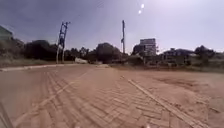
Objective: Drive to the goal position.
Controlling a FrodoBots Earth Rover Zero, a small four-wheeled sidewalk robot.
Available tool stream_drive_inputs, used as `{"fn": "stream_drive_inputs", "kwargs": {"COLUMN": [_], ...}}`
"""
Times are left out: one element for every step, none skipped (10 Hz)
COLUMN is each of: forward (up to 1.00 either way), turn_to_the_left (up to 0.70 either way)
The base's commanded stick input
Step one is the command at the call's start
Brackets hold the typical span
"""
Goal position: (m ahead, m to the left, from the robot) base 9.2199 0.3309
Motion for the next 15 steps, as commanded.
{"fn": "stream_drive_inputs", "kwargs": {"forward": [0.3, 0.3, 0.3, 0.3, 0.3, 0.3, 0.3, 0.3, 0.3, 0.3, 0.3, 0.3, 0.3, 0.3, 0.3], "turn_to_the_left": [0.0, 0.0, 0.0, 0.0, 0.0, 0.0, 0.0, 0.0, 0.0, 0.0, 0.0, 0.0, 0.0, 0.0, 0.0]}}
